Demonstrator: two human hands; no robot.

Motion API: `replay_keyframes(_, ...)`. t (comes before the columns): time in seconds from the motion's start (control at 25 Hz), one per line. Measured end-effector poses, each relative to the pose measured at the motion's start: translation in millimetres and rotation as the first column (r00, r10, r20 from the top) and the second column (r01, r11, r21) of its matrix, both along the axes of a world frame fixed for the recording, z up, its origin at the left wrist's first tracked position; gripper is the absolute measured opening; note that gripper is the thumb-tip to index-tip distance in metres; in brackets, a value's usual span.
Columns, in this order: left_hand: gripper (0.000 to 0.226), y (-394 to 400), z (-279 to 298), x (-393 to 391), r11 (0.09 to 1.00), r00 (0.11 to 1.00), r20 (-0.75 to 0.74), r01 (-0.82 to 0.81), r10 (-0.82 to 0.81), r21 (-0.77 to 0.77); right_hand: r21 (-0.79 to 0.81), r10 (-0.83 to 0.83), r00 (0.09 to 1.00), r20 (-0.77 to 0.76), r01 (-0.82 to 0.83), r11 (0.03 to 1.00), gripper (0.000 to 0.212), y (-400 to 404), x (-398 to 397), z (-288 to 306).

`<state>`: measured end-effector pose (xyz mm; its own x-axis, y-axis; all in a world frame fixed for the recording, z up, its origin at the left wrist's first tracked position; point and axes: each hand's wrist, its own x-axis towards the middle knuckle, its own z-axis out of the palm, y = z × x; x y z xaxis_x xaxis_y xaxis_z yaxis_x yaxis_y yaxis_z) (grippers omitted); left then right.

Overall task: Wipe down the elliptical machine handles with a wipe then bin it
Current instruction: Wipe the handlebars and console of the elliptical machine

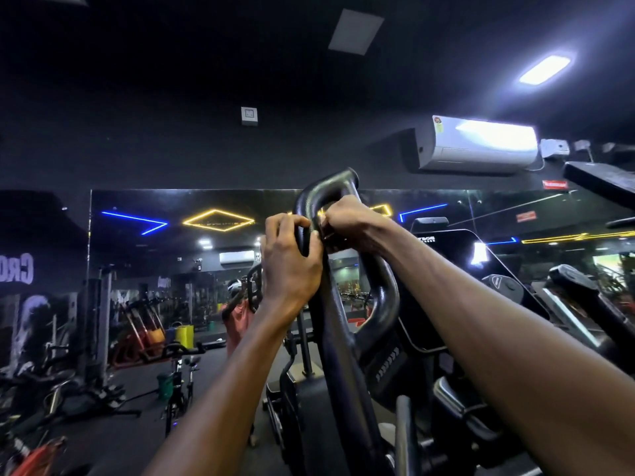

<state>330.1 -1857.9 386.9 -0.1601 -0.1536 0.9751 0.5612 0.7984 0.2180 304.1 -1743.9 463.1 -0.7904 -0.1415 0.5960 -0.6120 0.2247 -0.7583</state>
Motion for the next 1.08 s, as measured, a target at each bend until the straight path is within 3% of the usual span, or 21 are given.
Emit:
replay_keyframes(0.08, 0.019, -0.5, -0.1, -2.0, 1.000, 1.000, 0.000, 0.020, -0.020, 0.017, 0.107, 0.003, 1.000, -0.016, -0.001, 0.994, 0.026, 4.7, 2.8, -1.5)
replay_keyframes(0.16, 0.017, -0.5, -0.4, -3.5, 0.999, 0.999, -0.016, 0.033, -0.033, 0.034, 0.110, 0.039, 0.999, -0.026, -0.036, 0.993, 0.027, 10.1, 7.4, -3.5)
replay_keyframes(0.28, 0.012, -1.7, -1.4, -4.1, 0.997, 0.998, -0.045, 0.051, -0.049, 0.054, 0.249, 0.138, 0.984, 0.115, -0.163, 0.955, 0.028, 19.3, 14.4, -13.8)
replay_keyframes(0.64, 0.012, -8.1, -3.8, -2.6, 0.974, 0.978, -0.064, 0.202, -0.196, 0.101, 0.404, 0.080, 0.982, 0.173, -0.145, 0.903, 0.020, 27.1, 30.4, -35.3)
replay_keyframes(0.8, 0.011, -13.5, -5.8, 2.0, 0.961, 0.966, -0.016, 0.260, -0.259, 0.097, 0.550, 0.036, 0.970, 0.239, -0.166, 0.819, 0.014, 32.2, 45.5, -43.4)
replay_keyframes(1.0, 0.011, -17.1, -4.4, 16.8, 0.944, 0.945, 0.071, 0.311, -0.320, 0.115, 0.588, -0.019, 0.961, 0.275, -0.153, 0.794, 0.014, 36.2, 63.6, -51.8)
replay_keyframes(1.08, 0.008, -19.4, -4.1, 26.6, 0.927, 0.927, 0.104, 0.345, -0.361, 0.145, 0.529, -0.054, 0.975, 0.214, -0.069, 0.846, 0.015, 36.7, 69.1, -49.5)
